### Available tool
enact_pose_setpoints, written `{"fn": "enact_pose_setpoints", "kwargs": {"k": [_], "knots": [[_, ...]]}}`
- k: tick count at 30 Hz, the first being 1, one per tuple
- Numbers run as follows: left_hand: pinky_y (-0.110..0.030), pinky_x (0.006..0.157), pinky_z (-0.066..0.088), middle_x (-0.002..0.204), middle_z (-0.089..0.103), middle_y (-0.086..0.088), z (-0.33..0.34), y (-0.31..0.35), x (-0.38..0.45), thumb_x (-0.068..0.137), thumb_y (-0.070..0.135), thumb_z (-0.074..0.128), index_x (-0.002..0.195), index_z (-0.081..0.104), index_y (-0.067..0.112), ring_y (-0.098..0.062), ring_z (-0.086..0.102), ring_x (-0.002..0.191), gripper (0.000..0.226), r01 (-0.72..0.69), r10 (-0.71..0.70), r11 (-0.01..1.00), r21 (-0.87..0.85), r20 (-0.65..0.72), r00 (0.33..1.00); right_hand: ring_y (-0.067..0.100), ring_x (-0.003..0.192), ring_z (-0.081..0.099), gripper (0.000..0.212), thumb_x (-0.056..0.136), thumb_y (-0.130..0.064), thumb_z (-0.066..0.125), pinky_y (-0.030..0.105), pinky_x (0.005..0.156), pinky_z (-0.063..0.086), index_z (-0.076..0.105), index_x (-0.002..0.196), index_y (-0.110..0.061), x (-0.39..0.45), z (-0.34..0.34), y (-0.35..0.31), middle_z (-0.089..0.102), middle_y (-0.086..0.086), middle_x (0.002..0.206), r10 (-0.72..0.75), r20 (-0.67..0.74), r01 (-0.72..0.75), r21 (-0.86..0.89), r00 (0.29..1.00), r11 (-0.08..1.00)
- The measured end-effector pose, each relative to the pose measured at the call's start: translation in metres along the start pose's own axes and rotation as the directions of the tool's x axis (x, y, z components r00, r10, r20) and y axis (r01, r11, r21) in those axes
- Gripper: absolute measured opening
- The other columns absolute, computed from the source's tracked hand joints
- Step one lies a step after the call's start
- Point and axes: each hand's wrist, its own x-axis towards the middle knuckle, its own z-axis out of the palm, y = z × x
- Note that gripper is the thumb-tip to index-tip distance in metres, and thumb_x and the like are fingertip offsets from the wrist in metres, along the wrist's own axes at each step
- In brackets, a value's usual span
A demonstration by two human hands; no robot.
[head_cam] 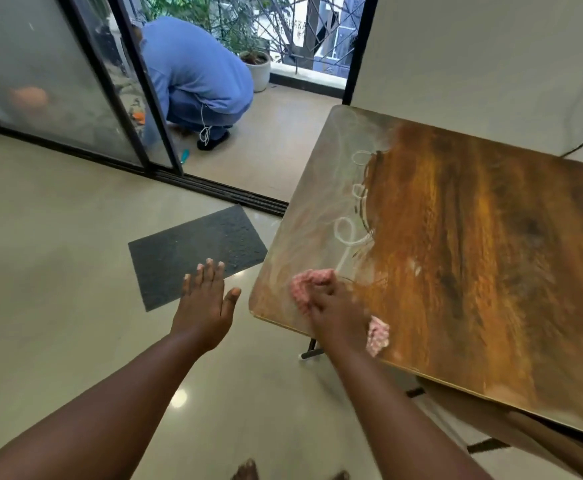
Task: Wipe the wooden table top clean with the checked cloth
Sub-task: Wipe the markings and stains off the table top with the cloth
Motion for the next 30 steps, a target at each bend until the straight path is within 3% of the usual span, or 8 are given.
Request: {"fn": "enact_pose_setpoints", "kwargs": {"k": [2, 6, 12, 17, 22, 24, 28, 30], "knots": [[-0.034, 0.114, -0.015, 0.158, -0.009, -0.006, 0.003, 0.003, -0.002, 0.086, 0.067, -0.006, 0.151, -0.001, 0.014, -0.017, -0.018, 0.142, 0.084, -0.077, 0.076, 0.997, 0.025, 0.029, 0.997, 0.029, 0.108, 0.045, 0.033, 0.082, -0.035, 0.055, 0.043, 0.094, 0.033, 0.063, 0.113, -0.046, -0.019, 0.010, -0.017, 0.051, -0.008, 0.131, -0.111, 0.055, 0.112, -0.017, 0.992, 0.994], [-0.032, 0.111, -0.020, 0.152, -0.019, 0.000, 0.004, 0.013, 0.003, 0.079, 0.065, -0.013, 0.151, -0.005, 0.016, -0.013, -0.025, 0.138, 0.087, -0.197, 0.194, 0.978, 0.063, 0.048, 0.980, 0.030, 0.100, 0.053, 0.033, 0.077, -0.032, 0.059, 0.042, 0.084, 0.042, 0.067, 0.107, -0.043, -0.045, -0.010, 0.023, 0.060, -0.007, 0.120, -0.133, 0.008, 0.133, -0.019, 0.991, 0.991], [-0.030, 0.111, -0.021, 0.158, -0.010, -0.003, 0.009, 0.024, 0.005, 0.081, 0.065, -0.012, 0.152, -0.001, 0.017, -0.014, -0.017, 0.143, 0.086, -0.201, 0.202, 0.979, -0.016, 0.048, 0.978, 0.028, 0.112, 0.048, 0.031, 0.085, -0.030, 0.056, 0.048, 0.099, 0.035, 0.065, 0.114, -0.040, 0.006, -0.023, 0.043, 0.051, -0.001, 0.132, 0.214, -0.140, -0.218, -0.013, 0.967, 0.976], [-0.028, 0.112, -0.017, 0.160, -0.005, -0.002, 0.014, 0.030, 0.002, 0.085, 0.047, 0.008, 0.152, 0.003, 0.021, -0.011, -0.014, 0.144, 0.072, -0.083, 0.108, 0.967, -0.240, 0.092, 0.990, 0.028, 0.113, 0.044, 0.029, 0.086, -0.036, 0.054, 0.041, 0.095, 0.029, 0.065, 0.113, -0.040, 0.003, 0.020, -0.040, 0.050, -0.004, 0.130, -0.125, 0.040, 0.126, -0.017, 0.991, 0.992], [-0.033, 0.115, -0.015, 0.159, -0.009, -0.006, 0.006, 0.024, 0.007, 0.076, 0.046, 0.002, 0.152, 0.000, 0.020, -0.016, -0.014, 0.145, 0.080, -0.198, 0.214, 0.973, -0.118, 0.135, 0.967, 0.025, 0.087, 0.056, 0.028, 0.081, -0.048, 0.053, 0.037, 0.074, 0.044, 0.070, 0.100, -0.038, -0.016, 0.006, -0.012, 0.062, -0.005, 0.101, -0.281, -0.031, 0.281, -0.009, 0.959, 0.960], [-0.035, 0.116, -0.016, 0.158, -0.013, -0.007, 0.004, 0.022, 0.008, 0.071, 0.046, -0.002, 0.151, -0.005, 0.020, -0.017, -0.017, 0.145, 0.085, -0.244, 0.248, 0.969, -0.049, 0.144, 0.958, 0.027, 0.088, 0.057, 0.030, 0.083, -0.050, 0.049, 0.037, 0.074, 0.045, 0.071, 0.099, -0.036, -0.002, -0.005, 0.014, 0.062, -0.002, 0.101, -0.216, -0.051, 0.215, -0.030, 0.975, 0.976], [-0.035, 0.116, -0.016, 0.157, -0.017, -0.005, 0.007, 0.017, 0.007, 0.073, 0.048, -0.003, 0.150, -0.009, 0.020, -0.016, -0.019, 0.143, 0.082, -0.284, 0.280, 0.959, 0.003, 0.154, 0.948, 0.029, 0.109, 0.048, 0.032, 0.090, -0.047, 0.048, 0.042, 0.097, 0.035, 0.063, 0.116, -0.038, 0.046, -0.007, -0.002, 0.049, -0.001, 0.130, 0.128, -0.128, -0.131, -0.015, 0.983, 0.991], [-0.034, 0.116, -0.015, 0.156, -0.018, -0.004, 0.009, 0.016, 0.010, 0.073, 0.049, -0.003, 0.150, -0.008, 0.020, -0.014, -0.020, 0.143, 0.082, -0.272, 0.272, 0.962, -0.022, 0.145, 0.951, 0.028, 0.113, 0.044, 0.034, 0.091, -0.045, 0.046, 0.044, 0.101, 0.032, 0.060, 0.120, -0.037, 0.058, 0.007, -0.034, 0.044, -0.004, 0.137, 0.067, -0.063, -0.068, -0.015, 0.996, 0.998]]}}
